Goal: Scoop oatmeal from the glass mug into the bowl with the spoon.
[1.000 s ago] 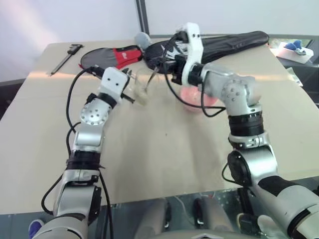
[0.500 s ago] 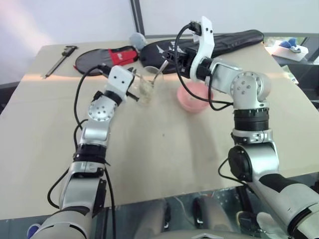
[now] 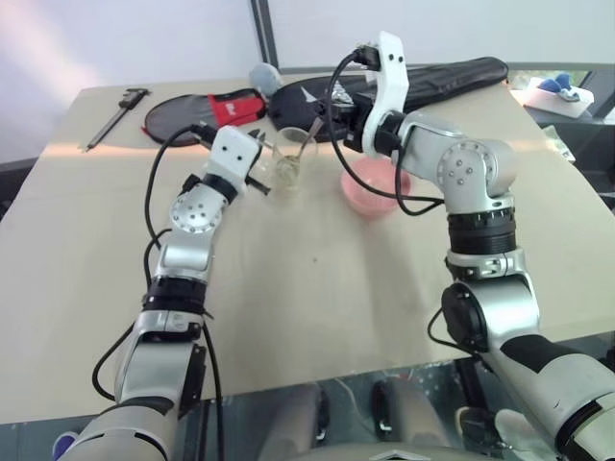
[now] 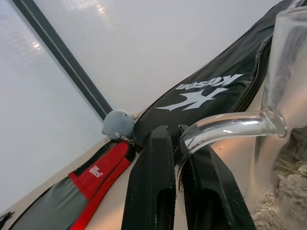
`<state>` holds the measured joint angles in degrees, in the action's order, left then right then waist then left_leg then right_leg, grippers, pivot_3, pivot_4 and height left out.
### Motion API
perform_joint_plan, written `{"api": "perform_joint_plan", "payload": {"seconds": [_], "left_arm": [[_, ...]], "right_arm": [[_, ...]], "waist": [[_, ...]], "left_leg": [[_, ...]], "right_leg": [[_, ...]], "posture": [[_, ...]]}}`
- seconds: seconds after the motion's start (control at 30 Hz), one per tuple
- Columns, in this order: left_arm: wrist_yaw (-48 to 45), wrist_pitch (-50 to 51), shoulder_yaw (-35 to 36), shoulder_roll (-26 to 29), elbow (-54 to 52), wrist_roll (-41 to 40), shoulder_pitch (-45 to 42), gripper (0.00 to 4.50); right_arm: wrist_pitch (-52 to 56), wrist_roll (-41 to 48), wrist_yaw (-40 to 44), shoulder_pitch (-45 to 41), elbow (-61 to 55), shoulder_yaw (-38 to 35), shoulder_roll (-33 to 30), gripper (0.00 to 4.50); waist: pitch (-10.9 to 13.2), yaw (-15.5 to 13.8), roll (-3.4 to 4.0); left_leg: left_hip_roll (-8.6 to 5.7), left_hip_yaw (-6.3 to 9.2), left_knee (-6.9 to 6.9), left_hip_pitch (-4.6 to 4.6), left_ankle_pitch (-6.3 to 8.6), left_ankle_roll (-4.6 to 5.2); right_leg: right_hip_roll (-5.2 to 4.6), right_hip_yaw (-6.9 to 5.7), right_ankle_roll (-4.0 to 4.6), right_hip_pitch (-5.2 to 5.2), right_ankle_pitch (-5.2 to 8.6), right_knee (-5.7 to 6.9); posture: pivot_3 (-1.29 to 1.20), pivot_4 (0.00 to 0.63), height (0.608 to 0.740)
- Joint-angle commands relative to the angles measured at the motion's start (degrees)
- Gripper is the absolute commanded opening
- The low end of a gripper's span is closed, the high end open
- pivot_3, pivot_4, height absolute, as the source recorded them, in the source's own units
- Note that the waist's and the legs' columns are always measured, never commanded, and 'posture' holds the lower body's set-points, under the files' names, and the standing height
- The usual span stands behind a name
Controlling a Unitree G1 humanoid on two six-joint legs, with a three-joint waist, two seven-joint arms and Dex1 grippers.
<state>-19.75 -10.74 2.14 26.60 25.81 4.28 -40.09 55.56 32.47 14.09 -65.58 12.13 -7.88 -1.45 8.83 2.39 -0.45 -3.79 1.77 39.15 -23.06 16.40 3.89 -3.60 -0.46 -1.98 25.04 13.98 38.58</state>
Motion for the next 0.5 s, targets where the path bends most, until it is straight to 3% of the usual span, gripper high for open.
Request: {"api": "perform_joint_plan", "payload": {"seconds": [0.03, 0.23, 0.5], "left_arm": [[0.2, -0.9, 1.0, 0.6, -2.0, -0.8, -0.7, 0.09], [0.3, -1.1, 0.5, 0.1, 0.1, -0.4, -1.5, 0.09], [0.7, -1.2, -0.7, -0.6, 4.0, 0.5, -3.2, 0.09]], "right_arm": [[2.4, 4.0, -1.2, -1.9, -0.9, -3.9, 1.0, 0.00], [7.3, 8.2, -5.0, -3.3, 1.4, -10.1, 2.0, 0.00], [10.4, 11.9, -10.5, -5.4, 5.4, -17.7, 1.4, 0.00]], "waist": [[0.0, 0.0, 0.00], [0.0, 0.1, -0.01], [0.0, 0.1, -0.01]], "left_leg": [[0.00, -0.01, 0.01, -0.02, 0.00, 0.00], [-0.01, -0.02, 0.26, -0.64, -0.04, -0.05], [-0.01, 0.00, 0.24, -0.68, -0.06, -0.08]], "right_leg": [[0.00, 0.01, 0.00, 0.04, 0.00, 0.04], [-0.01, 0.00, 0.00, 0.64, 0.00, 0.29], [0.00, -0.05, 0.00, 0.66, 0.00, 0.29]], "posture": [[0.00, 0.150, 0.740], [0.00, 0.150, 0.740], [0.00, 0.150, 0.740]]}}
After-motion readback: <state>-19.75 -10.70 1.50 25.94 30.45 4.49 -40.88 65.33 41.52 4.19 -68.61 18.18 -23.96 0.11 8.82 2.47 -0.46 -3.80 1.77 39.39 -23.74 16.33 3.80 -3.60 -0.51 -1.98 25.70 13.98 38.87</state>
